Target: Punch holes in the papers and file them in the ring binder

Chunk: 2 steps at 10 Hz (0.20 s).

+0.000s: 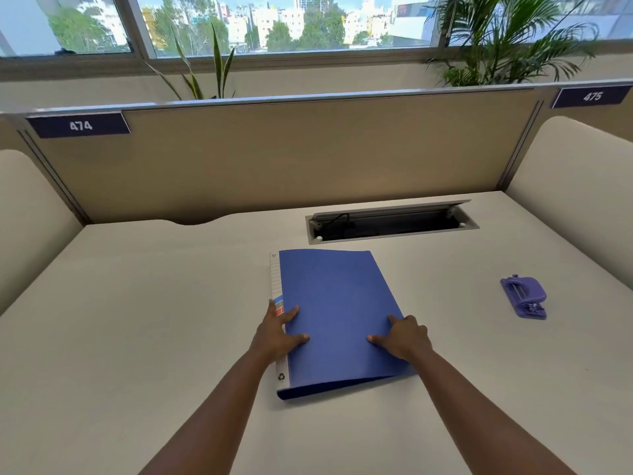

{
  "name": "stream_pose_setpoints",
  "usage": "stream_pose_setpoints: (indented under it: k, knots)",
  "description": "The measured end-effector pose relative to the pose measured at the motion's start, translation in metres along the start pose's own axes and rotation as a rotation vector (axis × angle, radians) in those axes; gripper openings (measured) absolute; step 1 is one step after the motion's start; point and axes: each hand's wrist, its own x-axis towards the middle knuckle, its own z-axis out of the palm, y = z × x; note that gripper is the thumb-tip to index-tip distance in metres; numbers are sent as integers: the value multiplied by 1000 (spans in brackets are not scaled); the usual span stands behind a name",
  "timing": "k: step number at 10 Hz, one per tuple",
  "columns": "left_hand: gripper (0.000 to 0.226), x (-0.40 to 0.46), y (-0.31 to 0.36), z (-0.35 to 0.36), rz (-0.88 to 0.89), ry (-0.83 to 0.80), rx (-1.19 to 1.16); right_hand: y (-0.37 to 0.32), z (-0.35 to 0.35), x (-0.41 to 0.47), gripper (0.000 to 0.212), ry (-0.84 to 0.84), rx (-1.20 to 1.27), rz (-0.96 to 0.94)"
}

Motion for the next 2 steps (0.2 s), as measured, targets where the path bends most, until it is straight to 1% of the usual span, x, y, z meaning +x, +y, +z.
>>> stream_pose_setpoints:
  k: [1,2]
  knots:
    - [66,3,12,-12,-4,10,-64,-8,-16,-4,73,88,95,6]
    - [71,6,35,-34,41,112,15,-27,-40,-8,72,332,140,-77]
